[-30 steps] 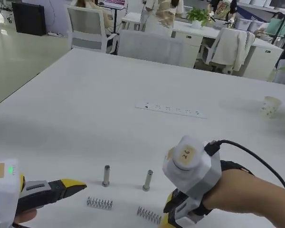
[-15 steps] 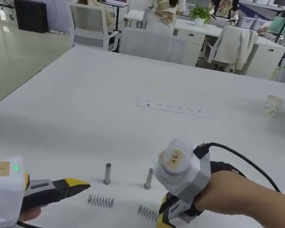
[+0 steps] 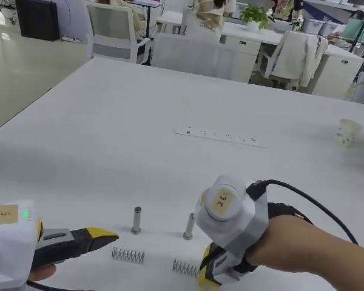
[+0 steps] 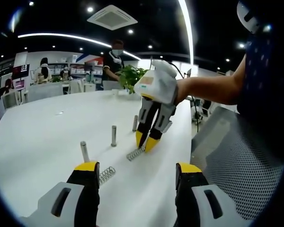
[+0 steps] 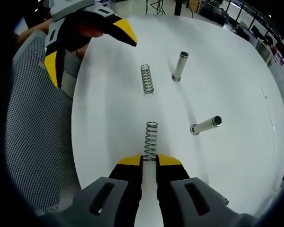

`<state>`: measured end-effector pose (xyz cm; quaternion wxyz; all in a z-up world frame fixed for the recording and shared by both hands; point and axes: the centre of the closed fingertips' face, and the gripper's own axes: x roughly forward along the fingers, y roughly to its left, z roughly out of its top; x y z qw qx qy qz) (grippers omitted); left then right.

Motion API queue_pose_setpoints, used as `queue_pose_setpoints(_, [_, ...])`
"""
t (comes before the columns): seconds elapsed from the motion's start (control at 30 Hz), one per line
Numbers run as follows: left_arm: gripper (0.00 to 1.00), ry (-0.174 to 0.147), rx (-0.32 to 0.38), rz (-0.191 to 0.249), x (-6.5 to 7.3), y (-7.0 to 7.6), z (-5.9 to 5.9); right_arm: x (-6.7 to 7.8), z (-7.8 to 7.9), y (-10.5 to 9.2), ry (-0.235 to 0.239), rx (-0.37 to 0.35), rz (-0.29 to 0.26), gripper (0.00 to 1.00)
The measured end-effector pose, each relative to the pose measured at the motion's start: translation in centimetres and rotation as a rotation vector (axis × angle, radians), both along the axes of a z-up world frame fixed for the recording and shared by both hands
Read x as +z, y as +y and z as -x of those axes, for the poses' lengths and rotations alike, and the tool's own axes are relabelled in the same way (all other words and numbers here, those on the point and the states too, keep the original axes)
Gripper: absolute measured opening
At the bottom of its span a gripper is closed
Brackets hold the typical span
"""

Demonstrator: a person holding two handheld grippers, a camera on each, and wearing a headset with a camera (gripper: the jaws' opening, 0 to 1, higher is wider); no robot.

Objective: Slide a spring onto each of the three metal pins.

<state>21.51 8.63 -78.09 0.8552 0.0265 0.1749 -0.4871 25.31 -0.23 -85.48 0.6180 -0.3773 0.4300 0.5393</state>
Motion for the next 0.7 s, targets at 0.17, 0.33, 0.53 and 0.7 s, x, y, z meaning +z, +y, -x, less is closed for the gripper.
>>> queue_pose_setpoints(0.17, [0.57, -0.001, -0.013, 0.001, 0.0, -0.3, -0.3, 0.9, 0.3, 0.2, 0.005, 0.001, -0.023, 0.08])
queue_pose_setpoints(0.33, [0.54, 0.000, -0.026, 0.004, -0.1, -0.6, -0.5, 2.0, 0.6, 0.7, -0.002, 0.009, -0.053, 0.08])
queue_pose_setpoints(0.53, [0.48, -0.004, -0.054, -0.002, -0.3, -1.1, -0.7, 3.2, 1.0, 1.0, -0.011, 0.011, -0.079, 0.08])
queue_pose_setpoints(0.7, [0.44, -0.010, -0.073, 0.002, -0.3, -1.5, -0.8, 4.3, 1.6, 1.7, -0.009, 0.028, -0.107, 0.08])
